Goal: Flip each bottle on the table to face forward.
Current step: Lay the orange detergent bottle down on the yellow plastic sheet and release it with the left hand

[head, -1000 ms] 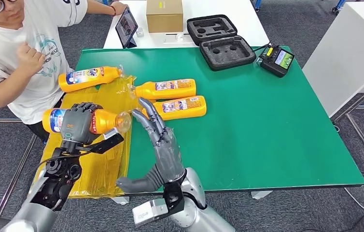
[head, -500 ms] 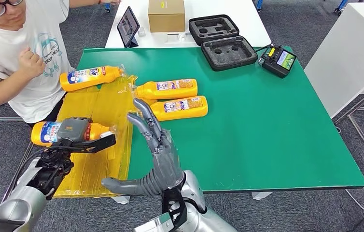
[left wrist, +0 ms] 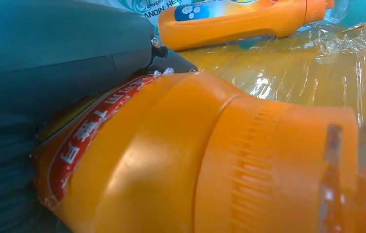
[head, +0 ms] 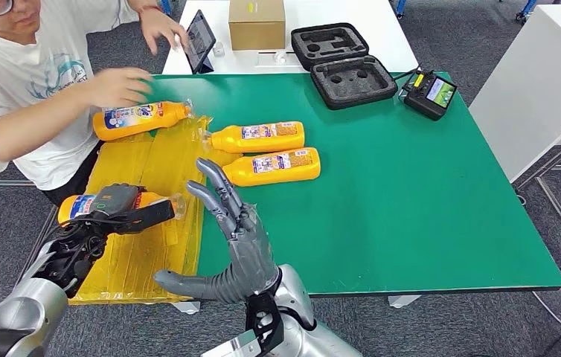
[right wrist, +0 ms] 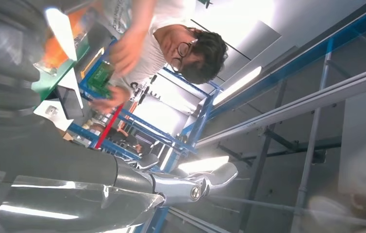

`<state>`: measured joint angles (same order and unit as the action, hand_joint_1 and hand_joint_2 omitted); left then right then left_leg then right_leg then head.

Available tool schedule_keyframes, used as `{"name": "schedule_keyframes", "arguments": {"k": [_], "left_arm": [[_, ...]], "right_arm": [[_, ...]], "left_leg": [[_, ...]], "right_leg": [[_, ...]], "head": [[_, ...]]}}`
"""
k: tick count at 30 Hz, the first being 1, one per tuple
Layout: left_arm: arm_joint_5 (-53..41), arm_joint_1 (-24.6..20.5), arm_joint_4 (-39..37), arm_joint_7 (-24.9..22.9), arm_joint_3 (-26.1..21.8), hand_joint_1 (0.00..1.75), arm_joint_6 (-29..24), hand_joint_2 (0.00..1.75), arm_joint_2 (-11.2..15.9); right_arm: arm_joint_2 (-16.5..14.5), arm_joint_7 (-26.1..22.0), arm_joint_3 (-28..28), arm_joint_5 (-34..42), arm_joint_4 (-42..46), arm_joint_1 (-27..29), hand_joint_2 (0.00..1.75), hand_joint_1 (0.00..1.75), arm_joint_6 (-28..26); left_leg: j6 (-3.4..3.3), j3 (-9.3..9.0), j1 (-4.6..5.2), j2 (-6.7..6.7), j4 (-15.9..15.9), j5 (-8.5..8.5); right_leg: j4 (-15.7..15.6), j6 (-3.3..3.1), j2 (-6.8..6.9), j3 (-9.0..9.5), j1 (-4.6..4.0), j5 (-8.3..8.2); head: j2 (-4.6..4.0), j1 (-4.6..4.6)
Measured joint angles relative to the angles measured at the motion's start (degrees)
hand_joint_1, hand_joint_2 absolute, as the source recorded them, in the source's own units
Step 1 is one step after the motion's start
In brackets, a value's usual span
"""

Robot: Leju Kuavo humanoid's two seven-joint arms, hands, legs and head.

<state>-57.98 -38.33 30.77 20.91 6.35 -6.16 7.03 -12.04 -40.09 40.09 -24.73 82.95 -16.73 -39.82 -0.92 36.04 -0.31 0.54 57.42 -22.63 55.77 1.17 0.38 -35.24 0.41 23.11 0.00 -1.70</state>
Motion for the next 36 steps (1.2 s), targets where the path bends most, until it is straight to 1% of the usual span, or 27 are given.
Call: {"name": "schedule_keyframes", "arguments": {"k": [9, 10, 11, 12, 14, 15, 16, 18, 22, 26, 29, 32, 36], "left_arm": [[0.11, 0.0, -0.06, 0.07, -0.51, 1.75, 0.21, 1.75, -0.16], [0.13, 0.0, -0.08, 0.09, -0.61, 1.72, 0.24, 1.75, -0.19], [0.17, 0.0, -0.09, 0.13, -0.7, 1.64, 0.29, 1.75, -0.22], [0.32, 0.0, -0.1, 0.21, -0.75, 1.37, 0.42, 1.75, -0.25], [0.98, -0.02, -0.13, 0.69, -0.84, 0.55, 1.03, 1.75, -0.35], [1.55, -0.02, -0.13, 1.07, -0.92, 0.19, 1.54, 1.75, -0.42], [2.17, -0.01, -0.13, 1.49, -1.04, 0.03, 2.09, 1.75, -0.5], [3.42, 0.1, -0.13, 2.27, -1.26, 0.0, 3.17, 1.75, -0.73], [5.29, 0.6, -0.13, 3.24, -1.37, 0.0, 4.32, 0.0, -1.3], [8.21, 0.85, -0.13, 3.98, -1.57, 0.0, 6.21, 0.0, -1.6], [11.69, 0.8, -0.13, 4.46, -2.14, 0.0, 9.4, 0.0, -1.93], [14.25, 0.38, -0.22, 3.98, -2.62, 0.0, 12.52, 0.0, -2.17], [15.78, -0.04, -0.52, 2.98, -3.03, 0.0, 14.06, 0.0, -2.44]], "right_arm": [[0.0, 0.0, 0.02, -0.03, -0.28, 0.0, 1.75, 0.0, 0.0], [0.0, 0.0, 0.02, -0.03, -0.32, 0.0, 1.75, 0.0, 0.0], [0.0, 0.0, 0.02, -0.04, -0.36, 0.0, 1.75, 0.0, 0.0], [0.0, 0.0, 0.02, -0.07, -0.39, 0.0, 1.75, 0.0, 0.02], [-0.01, 0.0, 0.02, -0.21, -0.48, 0.0, 1.75, 0.0, 0.1], [-0.01, 0.0, 0.02, -0.38, -0.52, 0.0, 1.75, 0.0, 0.21], [-0.02, 0.0, 0.02, -0.58, -0.58, 0.0, 1.75, 0.0, 0.39], [-0.02, 0.0, 0.02, -0.93, -0.7, 0.01, 1.75, 0.0, 0.89], [-0.02, 0.0, 0.01, -1.21, -1.04, 0.02, 1.75, 0.0, 1.84], [-0.03, 0.0, -0.23, -1.94, -1.4, 0.05, 1.75, 0.0, 2.5], [-0.04, 0.0, -0.61, -2.13, -1.64, 0.08, 1.75, 0.0, 2.86], [-0.08, 0.0, -0.9, -2.22, -1.87, 0.11, 1.75, 0.0, 3.05], [-0.11, 0.08, -1.17, -2.92, -1.97, 0.33, 1.75, 0.0, 3.06]], "left_leg": [[0.0, 0.0, 0.0, 0.0, 0.0, 0.0], [0.0, 0.0, 0.0, 0.0, 0.0, 0.0], [0.0, 0.0, 0.0, -0.01, 0.0, 0.0], [0.0, 0.0, 0.0, -0.01, 0.0, 0.0], [0.0, 0.0, 0.0, -0.01, 0.0, 0.0], [0.0, 0.0, 0.0, -0.01, 0.0, 0.0], [0.0, 0.0, 0.0, -0.01, 0.0, 0.0], [0.0, -0.01, 0.0, -0.01, 0.0, 0.0], [0.0, -0.01, 0.01, -0.02, 0.0, 0.0], [-0.01, -0.06, 0.03, -0.03, 0.0, 0.0], [-0.01, -0.16, 0.03, -0.04, -0.01, -0.01], [-0.01, -0.32, 0.03, -0.06, -0.02, -0.02], [-0.02, -0.45, 0.03, -0.07, -0.02, -0.02]], "right_leg": [[0.0, 0.0, 0.0, 0.01, 0.0, 0.0], [0.0, 0.0, 0.0, 0.01, 0.0, 0.0], [0.0, 0.0, 0.0, 0.01, 0.0, 0.0], [0.0, 0.0, 0.0, 0.01, 0.0, 0.0], [0.0, 0.0, 0.0, 0.01, 0.0, 0.0], [0.0, 0.0, 0.0, 0.01, 0.0, 0.0], [0.0, 0.0, 0.0, 0.01, 0.0, 0.0], [0.0, 0.0, 0.0, 0.01, 0.0, 0.0], [0.0, 0.0, 0.01, 0.03, 0.0, 0.0], [-0.01, 0.01, 0.02, 0.09, 0.01, 0.01], [-0.01, 0.01, 0.05, 0.21, 0.01, 0.03], [-0.02, 0.01, 0.07, 0.38, 0.02, 0.04], [-0.02, 0.01, 0.08, 0.51, 0.02, 0.05]], "head": [[0.0, 0.0], [0.0, 0.0], [0.0, 0.0], [0.0, 0.0], [0.0, 0.0], [0.0, 0.0], [0.0, 0.0], [0.0, 0.01], [0.0, 0.01], [0.0, 0.0], [0.0, 0.01], [0.0, 0.0], [0.0, -0.01]]}}
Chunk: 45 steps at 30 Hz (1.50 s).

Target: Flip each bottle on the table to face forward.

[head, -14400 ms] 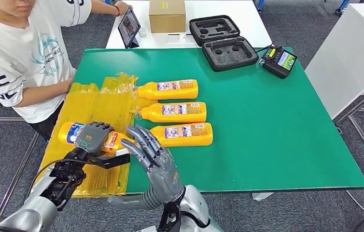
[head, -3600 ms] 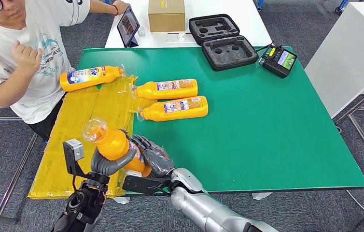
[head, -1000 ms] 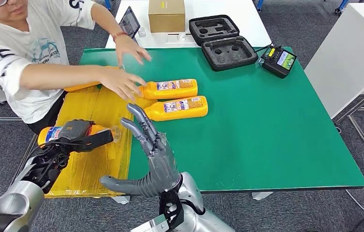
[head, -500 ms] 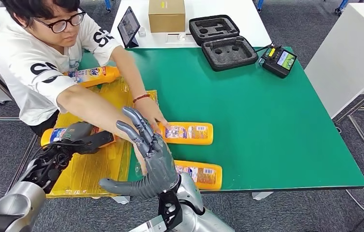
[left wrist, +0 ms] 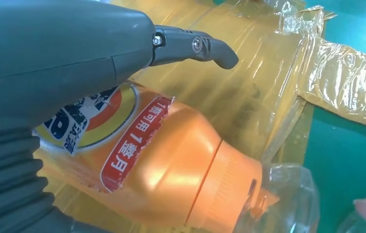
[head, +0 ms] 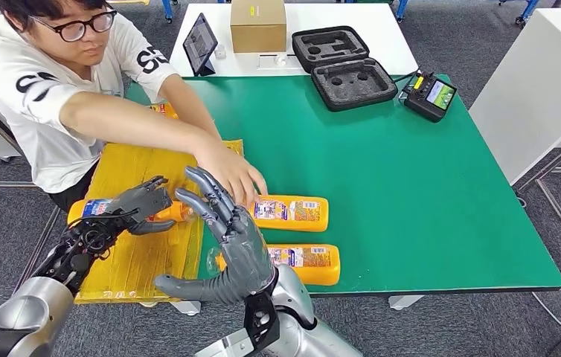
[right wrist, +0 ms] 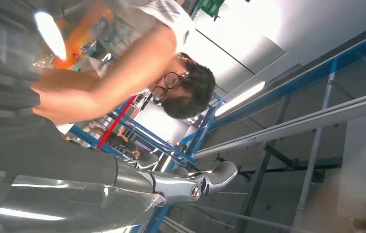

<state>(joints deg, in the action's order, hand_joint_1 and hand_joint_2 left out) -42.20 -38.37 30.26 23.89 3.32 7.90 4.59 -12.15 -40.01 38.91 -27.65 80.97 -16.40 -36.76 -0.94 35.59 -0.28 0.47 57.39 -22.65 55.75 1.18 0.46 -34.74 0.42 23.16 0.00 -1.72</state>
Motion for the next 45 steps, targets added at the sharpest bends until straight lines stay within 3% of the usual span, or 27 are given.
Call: {"name": "schedule_keyframes", "arguments": {"k": [7, 13, 20, 33, 35, 38, 42, 45], "left_arm": [[6.78, -0.23, -0.46, 0.44, -2.24, 0.0, 2.5, 0.0, -0.37], [19.87, 0.26, -0.59, 0.11, -10.19, 0.0, 1.09, 0.0, -1.7], [20.73, 0.4, -0.6, 0.11, -14.06, 0.0, 0.84, 0.0, -2.65], [20.84, 0.45, -0.62, 0.12, -15.37, 0.0, 0.7, 0.0, -3.09], [21.58, 0.57, -0.61, 0.6, -15.68, 0.0, -1.1, 0.0, -3.16], [24.56, 1.51, -0.17, 3.78, -16.92, 0.0, -9.15, 0.0, -3.42], [29.73, 4.68, 4.25, 13.41, -18.74, 0.0, -27.31, 1.75, -4.03], [31.4, 8.87, 13.78, 16.03, -17.85, 0.0, -40.61, 1.75, -4.5]], "right_arm": [[0.0, 0.62, -0.63, -1.12, -0.18, 0.48, 1.75, 0.0, -0.01], [0.0, 1.46, -0.71, -2.03, -0.91, 0.72, 1.75, 0.0, 0.0], [0.0, 1.66, -0.7, -2.09, -1.58, 0.72, 1.75, 0.0, -0.01], [0.0, 1.74, -0.7, -2.1, -1.91, 0.73, 1.75, 0.0, 0.0], [0.0, 1.8, -0.7, -2.13, -1.92, 0.72, 1.75, 0.0, 0.0], [0.0, 1.96, -0.7, -2.16, -1.92, 0.73, 1.75, 0.0, 0.0], [0.0, 2.09, -0.68, -2.03, -2.0, 0.72, 1.75, 0.0, -0.26], [0.02, 2.34, -0.57, -2.33, -2.18, 0.67, 1.75, 0.0, -0.82]], "left_leg": [[0.0, -0.12, 0.0, -0.01, 0.0, 0.0], [0.0, -0.12, 0.0, 0.0, 0.0, 0.0], [0.0, -0.11, -0.03, 0.0, 0.0, 0.0], [0.0, -0.11, -0.02, 0.0, -0.01, 0.0], [0.01, -0.11, -0.02, 0.01, -0.01, 0.0], [0.05, -0.1, -0.03, 0.08, 0.0, -0.03], [0.07, 0.01, -0.04, 0.15, 0.01, -0.03], [0.07, 0.13, -0.05, 0.14, 0.01, -0.03]], "right_leg": [[0.0, 0.0, 0.01, 0.14, 0.0, 0.0], [0.0, 0.0, -0.01, 0.11, 0.0, 0.0], [0.0, 0.0, -0.02, 0.1, -0.01, 0.0], [0.0, 0.0, -0.02, 0.11, -0.01, 0.0], [0.0, 0.0, -0.02, 0.11, -0.01, 0.0], [0.01, -0.01, -0.06, 0.05, -0.01, -0.02], [0.01, -0.01, -0.09, -0.12, -0.02, -0.03], [0.02, -0.01, -0.09, -0.19, -0.02, -0.01]], "head": [[0.0, 0.01], [0.0, 0.02], [0.0, 0.01], [0.0, 0.01], [0.0, 0.01], [0.0, 0.01], [0.0, 0.01], [0.0, 0.02]]}}
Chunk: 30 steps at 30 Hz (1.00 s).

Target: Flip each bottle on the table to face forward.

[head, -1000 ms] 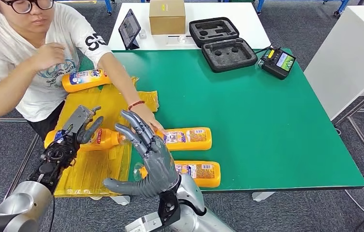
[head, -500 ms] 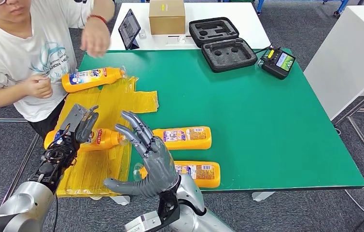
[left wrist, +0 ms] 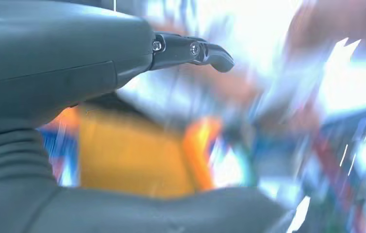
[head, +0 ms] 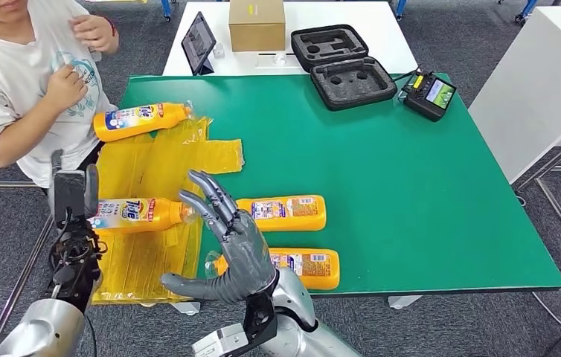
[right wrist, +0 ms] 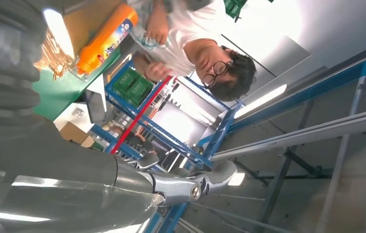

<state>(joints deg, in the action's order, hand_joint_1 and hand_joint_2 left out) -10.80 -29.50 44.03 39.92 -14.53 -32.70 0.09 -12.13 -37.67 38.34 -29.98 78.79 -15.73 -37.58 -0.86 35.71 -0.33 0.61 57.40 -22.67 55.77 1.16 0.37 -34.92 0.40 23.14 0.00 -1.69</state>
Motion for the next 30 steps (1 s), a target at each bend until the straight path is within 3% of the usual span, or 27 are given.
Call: {"name": "schedule_keyframes", "arguments": {"k": [2, 3, 5, 7, 9, 12, 16, 30], "left_arm": [[-0.38, 4.05, 9.19, 0.25, 0.41, 0.0, -5.13, 1.75, -0.89], [-0.56, 6.78, 14.94, 0.35, 0.09, 0.0, -6.38, 1.75, -1.76], [-0.23, 13.49, 28.15, 0.45, -1.02, 0.0, -7.18, 1.75, -4.03], [-0.66, 20.29, 40.78, 0.5, -1.81, 0.0, -7.37, 1.75, -6.26], [-1.61, 25.45, 50.55, 0.5, -2.72, 0.0, -7.44, 1.75, -7.89], [-1.59, 29.14, 58.9, 0.46, -3.85, 0.0, -7.5, 1.75, -9.18], [-1.54, 31.5, 64.22, 0.38, -4.93, 0.0, -7.49, 1.75, -10.36], [-1.58, 34.94, 70.85, 0.34, -6.89, 0.0, -7.38, 1.75, -12.19]], "right_arm": [[0.81, 3.6, 0.34, -4.09, -0.32, -0.5, 1.75, 0.0, 2.3], [1.78, 8.02, 0.56, -8.54, -0.49, -0.95, 1.75, 0.0, 5.92], [4.91, 22.07, 0.62, -19.96, -1.19, -1.75, 1.75, 0.0, 17.85], [8.3, 36.22, -0.34, -26.47, -2.53, -1.61, 1.75, 0.0, 28.24], [11.16, 41.72, -1.68, -27.47, -3.78, -1.27, 1.75, 0.0, 32.04], [13.68, 39.7, -2.54, -28.36, -4.4, -1.08, 1.75, 0.0, 33.98], [15.99, 38.73, -2.97, -29.27, -4.44, -0.46, 1.75, 0.0, 35.42], [22.28, 38.57, -2.98, -30.35, -0.49, 4.41, 1.75, 0.0, 36.06]], "left_leg": [[0.01, 0.07, 0.03, 0.02, 0.0, -0.06], [-0.02, 0.06, 0.05, 0.07, 0.0, -0.13], [-0.11, -0.02, 0.1, 0.19, 0.0, -0.27], [-0.25, 0.07, 0.14, 0.16, 0.02, -0.31], [-0.35, 0.23, 0.19, 0.07, 0.04, -0.33], [-0.42, 0.24, 0.25, 0.03, 0.05, -0.38], [-0.41, 0.24, 0.22, -0.06, 0.03, -0.39], [-0.42, 0.23, 0.19, -0.09, 0.03, -0.41]], "right_leg": [[-0.01, 0.01, -0.03, -0.04, 0.02, 0.01], [-0.02, 0.02, -0.1, -0.05, 0.03, 0.03], [-0.07, 0.14, -0.24, -0.03, 0.05, 0.12], [-0.14, 0.3, -0.23, -0.04, 0.07, 0.22], [-0.18, 0.39, -0.15, -0.11, 0.11, 0.22], [-0.19, 0.44, -0.08, -0.13, 0.17, 0.22], [-0.19, 0.45, 0.0, -0.11, 0.12, 0.25], [-0.19, 0.45, 0.0, -0.1, 0.07, 0.27]], "head": [[0.0, -0.02], [0.0, -0.03], [0.0, -0.07], [0.0, 0.0], [0.0, 0.05], [0.0, 0.05], [0.0, 0.05], [0.0, 0.05]]}}
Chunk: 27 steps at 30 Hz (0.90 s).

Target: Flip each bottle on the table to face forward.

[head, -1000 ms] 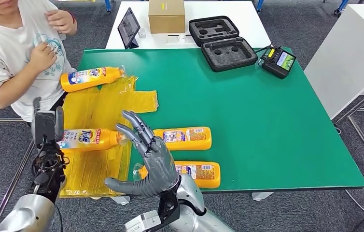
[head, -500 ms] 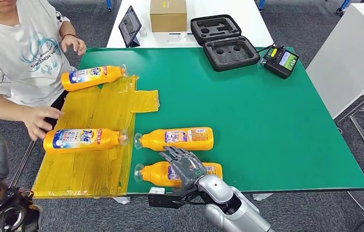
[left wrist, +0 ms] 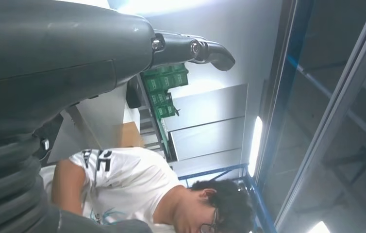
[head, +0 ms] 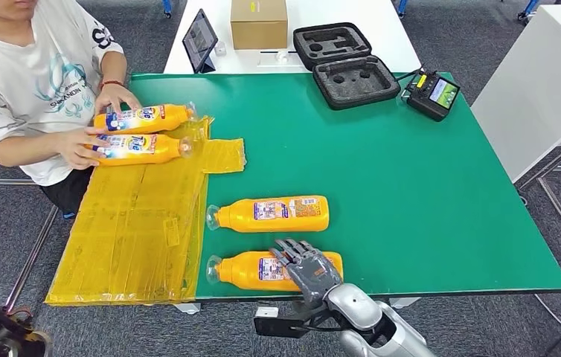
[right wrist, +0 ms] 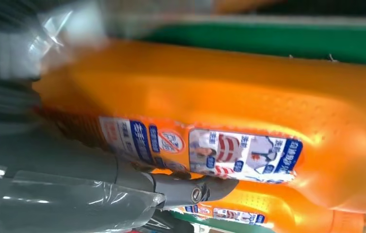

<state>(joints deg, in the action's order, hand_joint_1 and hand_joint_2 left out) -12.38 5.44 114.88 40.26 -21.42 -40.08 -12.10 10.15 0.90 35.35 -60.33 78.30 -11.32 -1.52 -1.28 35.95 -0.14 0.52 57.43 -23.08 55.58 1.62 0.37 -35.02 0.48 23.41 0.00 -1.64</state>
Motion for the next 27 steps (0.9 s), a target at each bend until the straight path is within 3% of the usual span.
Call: {"name": "schedule_keyframes", "arguments": {"k": [4, 8, 10, 18, 27], "left_arm": [[0.1, 0.35, 0.61, 0.0, -0.32, 0.0, 0.04, 1.75, -0.26], [0.49, 0.55, 0.81, 0.0, -0.43, 0.0, 0.04, 1.75, -0.43], [0.7, 0.59, 0.81, 0.0, -0.43, 0.0, 0.05, 1.75, -0.47], [2.09, 0.45, 0.08, -0.02, -0.22, 0.0, 0.1, 1.75, -0.49], [2.55, 0.51, -0.78, -0.02, -0.18, 0.0, 0.1, 1.75, -0.49]], "right_arm": [[0.77, 0.0, 0.01, -0.17, 1.06, 0.89, 1.75, 0.05, 0.29], [1.19, 0.12, 0.01, 0.36, 1.23, 0.75, 1.75, 1.5, 1.97], [1.37, 0.14, -0.01, 1.14, 1.1, 0.37, 1.75, 1.65, 2.73], [1.88, -2.18, -0.13, 5.92, -1.06, -2.09, 1.75, 1.71, 3.57], [0.17, -2.4, -0.14, 7.7, -5.11, -4.84, 1.75, 1.72, 3.71]], "left_leg": [[0.0, -0.02, 0.0, 0.0, 0.0, -0.01], [-0.01, -0.08, 0.0, 0.0, 0.0, 0.0], [-0.01, -0.13, 0.0, 0.0, 0.0, 0.01], [-0.01, -0.2, 0.0, 0.01, 0.0, 0.01], [0.0, -0.43, 0.0, 0.04, -0.02, -0.01]], "right_leg": [[-0.01, 0.0, 0.0, 0.02, 0.0, 0.0], [-0.01, 0.0, 0.0, 0.09, 0.0, 0.0], [-0.01, 0.0, 0.0, 0.12, 0.0, -0.01], [-0.01, 0.01, 0.0, 0.19, 0.01, -0.01], [-0.02, -0.01, -0.02, 0.36, 0.0, -0.01]], "head": [[0.0, 0.0], [0.0, -0.01], [0.0, -0.01], [0.0, 0.0], [0.0, 0.0]]}}
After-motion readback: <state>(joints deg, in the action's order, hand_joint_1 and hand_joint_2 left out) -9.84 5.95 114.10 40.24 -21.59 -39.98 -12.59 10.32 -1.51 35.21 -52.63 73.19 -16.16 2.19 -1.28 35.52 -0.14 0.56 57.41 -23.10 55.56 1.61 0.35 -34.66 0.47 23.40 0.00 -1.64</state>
